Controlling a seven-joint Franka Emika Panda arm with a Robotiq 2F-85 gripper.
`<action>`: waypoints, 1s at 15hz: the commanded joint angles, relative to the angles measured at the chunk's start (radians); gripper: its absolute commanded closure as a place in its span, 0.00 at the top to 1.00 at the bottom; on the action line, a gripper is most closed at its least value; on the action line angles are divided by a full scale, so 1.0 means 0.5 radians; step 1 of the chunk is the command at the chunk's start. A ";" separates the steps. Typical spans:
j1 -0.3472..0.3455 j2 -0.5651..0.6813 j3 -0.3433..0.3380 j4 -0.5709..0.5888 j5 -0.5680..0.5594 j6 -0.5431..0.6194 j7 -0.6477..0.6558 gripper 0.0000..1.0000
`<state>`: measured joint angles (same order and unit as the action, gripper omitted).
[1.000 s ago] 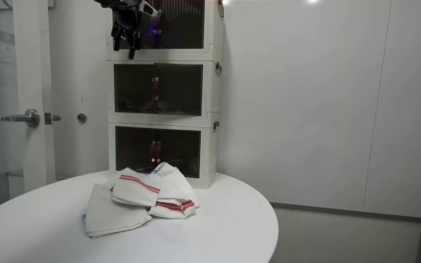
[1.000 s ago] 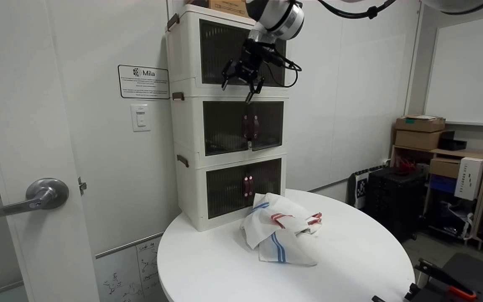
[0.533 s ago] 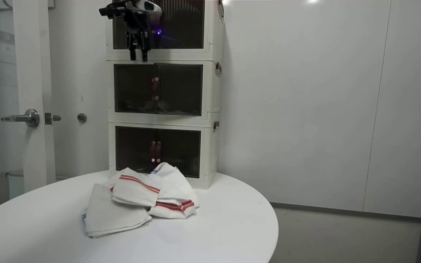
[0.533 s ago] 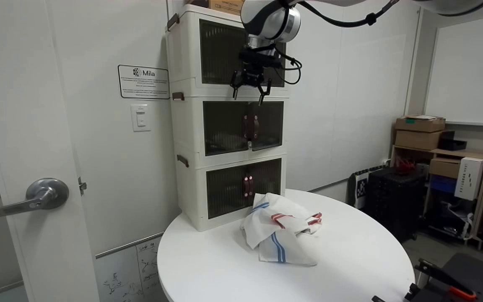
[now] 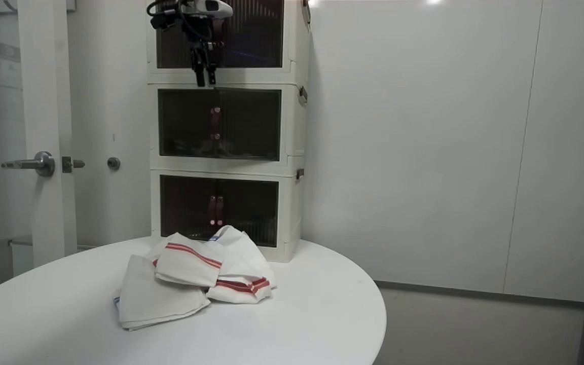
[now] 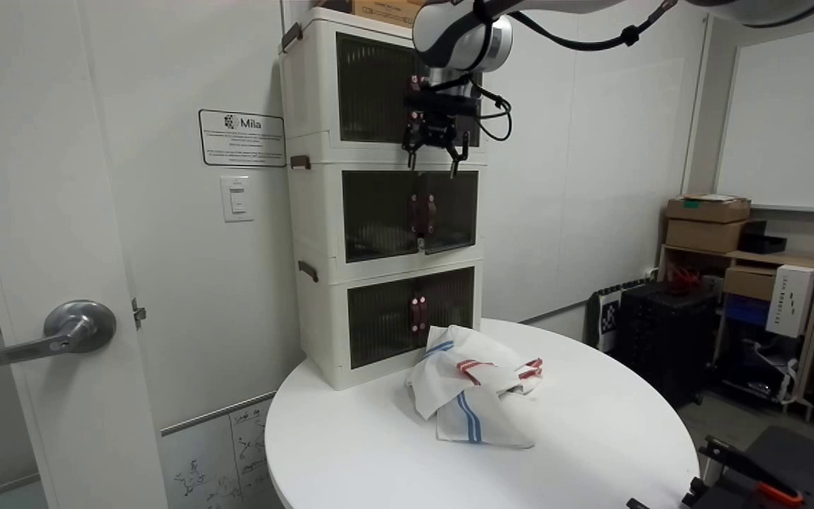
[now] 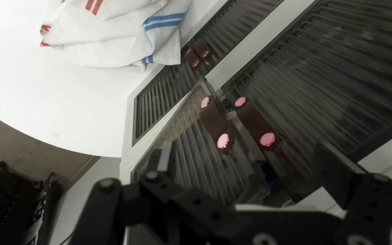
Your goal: Open the doors of the second shelf of the cabinet
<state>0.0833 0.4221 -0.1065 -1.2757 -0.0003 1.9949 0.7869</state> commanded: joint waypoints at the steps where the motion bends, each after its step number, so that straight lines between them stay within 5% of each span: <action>1: -0.023 0.071 -0.013 0.103 -0.034 -0.065 0.140 1.00; 15: -0.114 0.143 -0.031 0.129 -0.020 -0.070 0.333 1.00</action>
<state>0.0327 0.4791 -0.1111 -1.2417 -0.0013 1.9837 0.9214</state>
